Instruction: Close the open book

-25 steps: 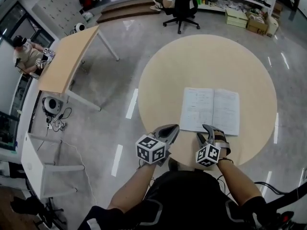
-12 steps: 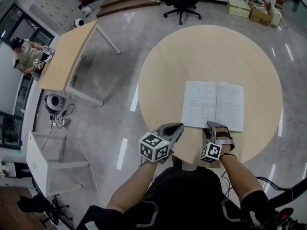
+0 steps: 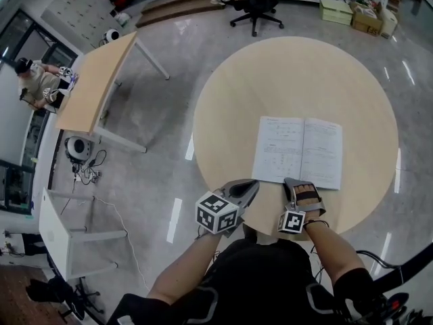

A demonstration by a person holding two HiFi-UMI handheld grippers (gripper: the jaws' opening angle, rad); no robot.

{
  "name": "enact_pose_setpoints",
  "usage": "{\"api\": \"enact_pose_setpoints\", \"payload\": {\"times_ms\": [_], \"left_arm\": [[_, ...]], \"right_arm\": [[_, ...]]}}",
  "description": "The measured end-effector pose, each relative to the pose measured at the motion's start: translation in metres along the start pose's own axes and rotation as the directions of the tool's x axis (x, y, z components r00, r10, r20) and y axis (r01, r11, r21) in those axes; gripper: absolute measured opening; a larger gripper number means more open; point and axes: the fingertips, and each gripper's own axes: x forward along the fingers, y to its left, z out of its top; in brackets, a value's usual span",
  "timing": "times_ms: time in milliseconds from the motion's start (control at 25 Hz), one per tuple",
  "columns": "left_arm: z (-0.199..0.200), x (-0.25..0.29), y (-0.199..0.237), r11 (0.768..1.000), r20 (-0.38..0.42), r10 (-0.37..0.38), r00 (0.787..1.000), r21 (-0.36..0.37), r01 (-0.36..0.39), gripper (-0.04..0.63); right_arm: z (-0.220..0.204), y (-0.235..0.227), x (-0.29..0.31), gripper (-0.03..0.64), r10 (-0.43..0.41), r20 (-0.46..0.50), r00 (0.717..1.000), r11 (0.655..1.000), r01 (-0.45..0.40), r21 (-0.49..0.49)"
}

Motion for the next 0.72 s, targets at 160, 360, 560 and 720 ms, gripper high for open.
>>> {"api": "enact_pose_setpoints", "payload": {"times_ms": [160,360,560,720], "left_arm": [[-0.006,-0.008,0.001,1.000,-0.010,0.000,1.000,0.006,0.000,-0.008],[-0.008,-0.010,-0.001,1.000,-0.010,-0.002,1.000,0.006,0.002,-0.008],[-0.006,-0.013,0.000,1.000,-0.008,-0.009,1.000,0.015,0.009,-0.008],[-0.003,-0.017,0.000,1.000,-0.016,-0.022,1.000,0.021,0.023,-0.008]], "right_arm": [[0.005,-0.003,-0.002,0.072,-0.024,0.010,1.000,0.987,0.022,0.161],[-0.002,-0.015,-0.011,0.055,-0.052,0.035,0.998,0.907,0.032,0.419],[-0.013,-0.029,-0.021,0.048,-0.075,0.064,0.995,0.665,0.002,0.747],[-0.027,-0.039,-0.034,0.038,-0.126,0.098,0.987,0.343,-0.049,0.938]]}}
